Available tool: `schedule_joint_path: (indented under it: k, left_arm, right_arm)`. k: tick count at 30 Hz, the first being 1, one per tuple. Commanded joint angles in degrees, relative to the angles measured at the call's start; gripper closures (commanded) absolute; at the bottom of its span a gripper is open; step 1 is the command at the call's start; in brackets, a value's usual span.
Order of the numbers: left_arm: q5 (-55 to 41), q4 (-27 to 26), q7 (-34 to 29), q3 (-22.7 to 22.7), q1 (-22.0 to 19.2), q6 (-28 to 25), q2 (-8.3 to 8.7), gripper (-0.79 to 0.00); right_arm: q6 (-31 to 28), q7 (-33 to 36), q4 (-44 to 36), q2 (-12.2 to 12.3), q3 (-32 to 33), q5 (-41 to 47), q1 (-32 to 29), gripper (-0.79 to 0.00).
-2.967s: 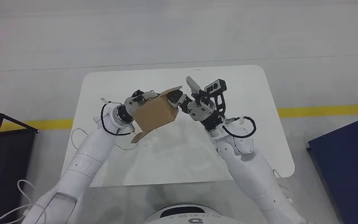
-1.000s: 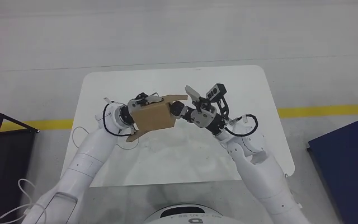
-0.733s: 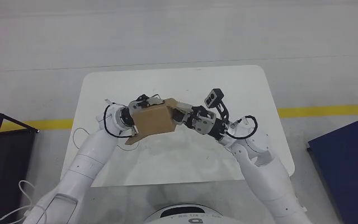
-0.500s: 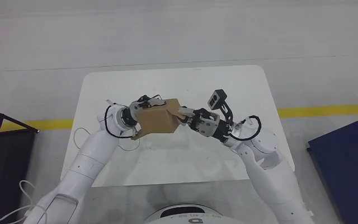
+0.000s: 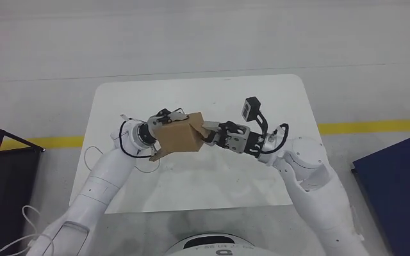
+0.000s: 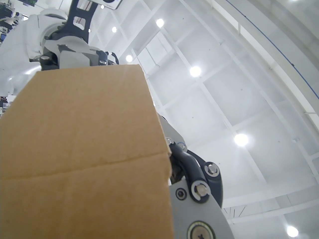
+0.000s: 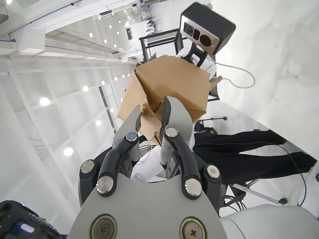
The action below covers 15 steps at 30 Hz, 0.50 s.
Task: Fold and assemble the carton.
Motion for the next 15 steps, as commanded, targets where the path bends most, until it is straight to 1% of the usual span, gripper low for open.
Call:
schedule_joint_path:
  k: [1, 3, 5, 7, 9, 10, 11, 13, 15]
  left_arm:
    - [-0.11, 0.26, -0.08, -0.01, -0.09, -0.08, 0.06, 0.000]
    - [-0.09, 0.42, -0.15, 0.00, -0.25, -0.15, 0.13, 0.000]
    - [-0.26, 0.54, -0.18, -0.04, -0.44, -0.18, 0.19, 0.000]
    - [-0.40, 0.67, -0.14, -0.01, -0.64, -0.14, 0.25, 0.000]
    - [-0.60, 0.81, -0.16, 0.02, -0.83, -0.16, 0.30, 0.000]
    - [-0.68, 0.93, -0.09, 0.04, -0.93, -0.09, 0.32, 0.000]
    - [-0.75, 1.00, -0.06, 0.08, -1.04, -0.06, 0.34, 0.000]
    - [-0.84, 1.19, -0.13, 0.13, -1.26, -0.13, 0.35, 0.000]
    - [-0.91, 1.39, -0.22, 0.19, -1.46, -0.22, 0.34, 0.000]
  right_arm:
    - [1.02, 0.13, -0.11, 0.11, -0.22, -0.31, 0.41, -0.311]
    - [2.17, 0.50, -0.36, 0.26, -0.61, -1.00, 1.02, -0.317]
    - [2.93, 0.70, -0.53, 0.38, -0.89, -1.36, 1.60, -0.348]
    - [3.75, 0.93, -0.65, 0.49, -1.18, -1.59, 2.10, -0.354]
    - [4.37, 0.97, -0.73, 0.59, -1.43, -1.70, 2.50, -0.385]
    - [4.80, 1.13, -0.75, 0.64, -1.69, -1.83, 2.68, -0.437]
    - [5.06, 1.17, -0.74, 0.69, -1.90, -1.91, 2.83, -0.508]
    - [5.67, 1.50, -0.61, 0.78, -2.53, -2.05, 3.03, -0.560]
    - [5.98, 1.69, -0.40, 0.85, -3.04, -2.01, 3.19, -0.656]
